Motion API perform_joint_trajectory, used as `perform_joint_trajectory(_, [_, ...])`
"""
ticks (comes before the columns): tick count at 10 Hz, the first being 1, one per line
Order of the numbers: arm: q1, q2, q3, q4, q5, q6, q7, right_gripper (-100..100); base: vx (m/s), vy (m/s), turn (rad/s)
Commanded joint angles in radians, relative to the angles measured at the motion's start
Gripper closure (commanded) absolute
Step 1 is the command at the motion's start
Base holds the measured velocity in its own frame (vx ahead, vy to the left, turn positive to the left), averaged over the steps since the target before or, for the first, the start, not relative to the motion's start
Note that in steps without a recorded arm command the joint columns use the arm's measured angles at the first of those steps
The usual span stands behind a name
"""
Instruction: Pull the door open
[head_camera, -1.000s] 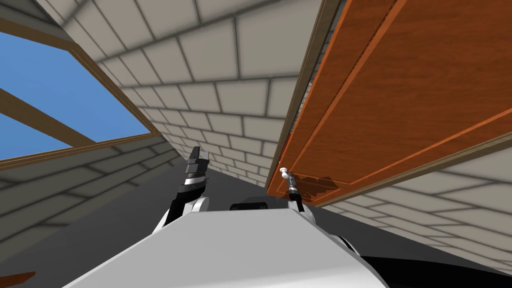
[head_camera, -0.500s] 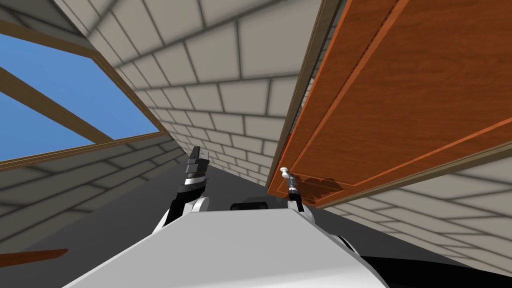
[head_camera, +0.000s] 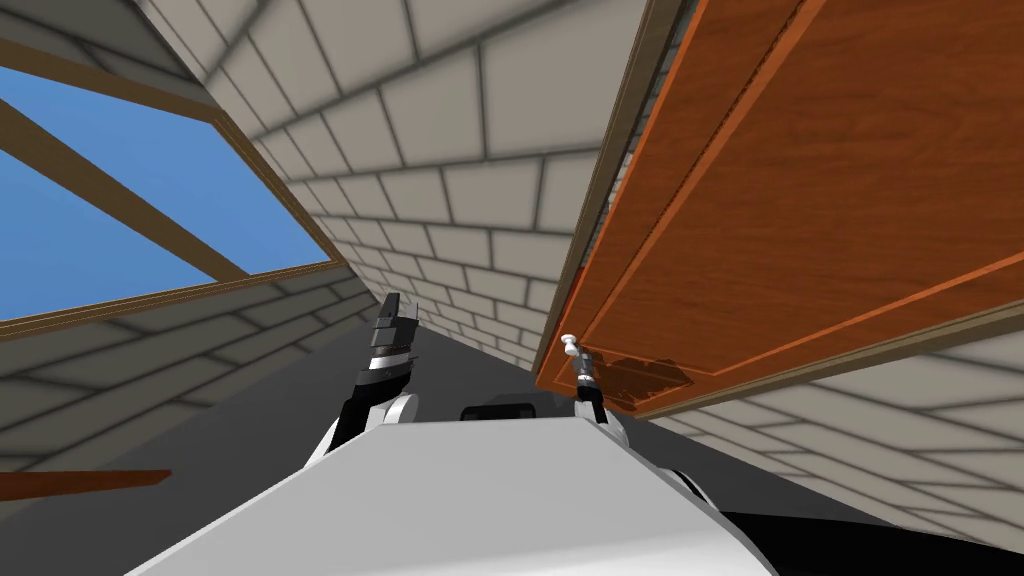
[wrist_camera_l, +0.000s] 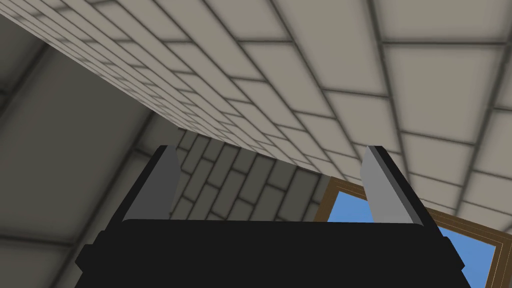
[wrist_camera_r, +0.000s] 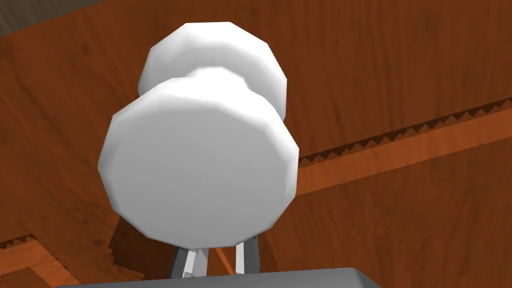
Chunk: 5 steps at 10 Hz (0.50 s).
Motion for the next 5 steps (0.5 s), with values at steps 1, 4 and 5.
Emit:
perform_joint_trajectory(1, [-0.022, 0.013, 0.017, -0.002, -0.019, -0.007, -0.05, 100, -0.077, -0.028, 0.147])
perform_joint_trajectory(4, [-0.013, 0.015, 0.011, 0.006, -0.047, 0.009, -0.109, -100, -0.081, -0.006, 0.047])
perform_joint_trajectory(5, [-0.015, 0.019, 0.013, 0.003, -0.058, 0.011, -0.137, -100, -0.085, 0.033, 0.053])
